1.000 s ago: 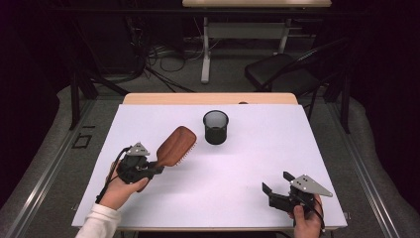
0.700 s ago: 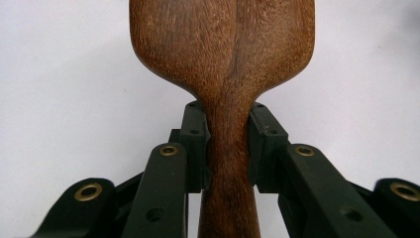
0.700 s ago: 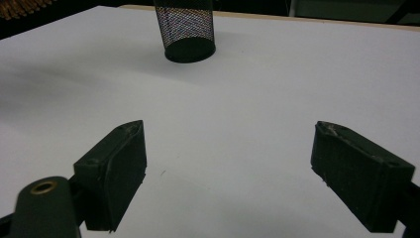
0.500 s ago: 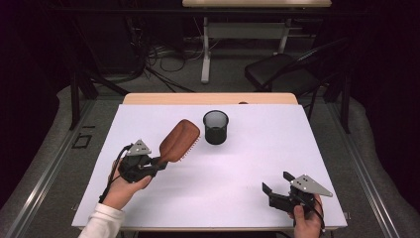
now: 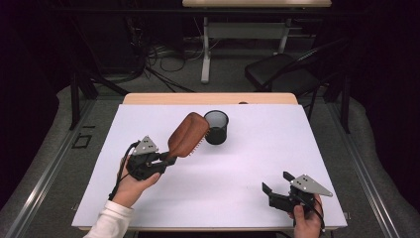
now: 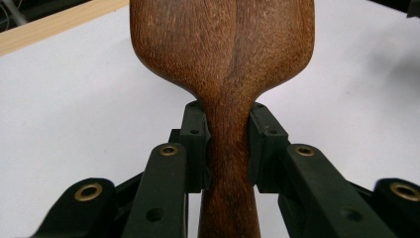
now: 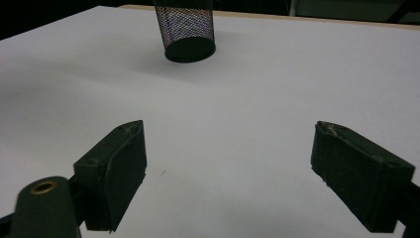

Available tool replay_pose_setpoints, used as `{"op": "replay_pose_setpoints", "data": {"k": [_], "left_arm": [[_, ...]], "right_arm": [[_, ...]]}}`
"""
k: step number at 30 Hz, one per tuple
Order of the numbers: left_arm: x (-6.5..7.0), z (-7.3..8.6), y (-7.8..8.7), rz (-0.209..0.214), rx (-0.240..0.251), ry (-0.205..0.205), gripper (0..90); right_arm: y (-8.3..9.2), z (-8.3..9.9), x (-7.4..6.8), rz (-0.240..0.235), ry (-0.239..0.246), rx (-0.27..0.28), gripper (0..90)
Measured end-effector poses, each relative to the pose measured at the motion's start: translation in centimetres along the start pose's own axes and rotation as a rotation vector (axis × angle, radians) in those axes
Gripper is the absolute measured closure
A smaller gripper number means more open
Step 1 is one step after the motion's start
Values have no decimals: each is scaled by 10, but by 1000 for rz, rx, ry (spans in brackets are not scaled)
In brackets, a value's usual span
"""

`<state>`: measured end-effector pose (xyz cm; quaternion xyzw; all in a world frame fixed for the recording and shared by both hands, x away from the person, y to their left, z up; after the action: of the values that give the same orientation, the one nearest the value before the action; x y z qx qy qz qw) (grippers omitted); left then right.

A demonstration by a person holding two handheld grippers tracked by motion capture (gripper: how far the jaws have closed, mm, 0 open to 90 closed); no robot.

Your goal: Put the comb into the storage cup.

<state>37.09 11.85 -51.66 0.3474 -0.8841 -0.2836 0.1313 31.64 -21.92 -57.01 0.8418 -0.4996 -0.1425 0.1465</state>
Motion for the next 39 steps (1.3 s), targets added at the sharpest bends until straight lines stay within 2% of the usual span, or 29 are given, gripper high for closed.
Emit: {"op": "replay_pose_setpoints", "data": {"k": [18,30,39], "left_arm": [[26,-27,-15,40,85,-13,728],[43,-24,-21,72,100,-26,727],[50,-18,-25,87,100,-36,727]], "right_arm": [[0,1,0,-1,-5,-6,138],[-1,0,0,2,-3,1,138],[-1,0,-1,-5,-8,-2,138]]}}
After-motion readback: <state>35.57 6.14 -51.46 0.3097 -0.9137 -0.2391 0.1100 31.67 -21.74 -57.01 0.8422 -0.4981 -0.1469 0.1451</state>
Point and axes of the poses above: each handheld gripper's, and its own axes: y roughly backward along the jaws, z roughly out of its underside, x roughly to its right, the point moved 9 cm from there along -y, roughly forward along the jaws, and after that the axes turned 2 degrees about -z, right-handed, at the moved point
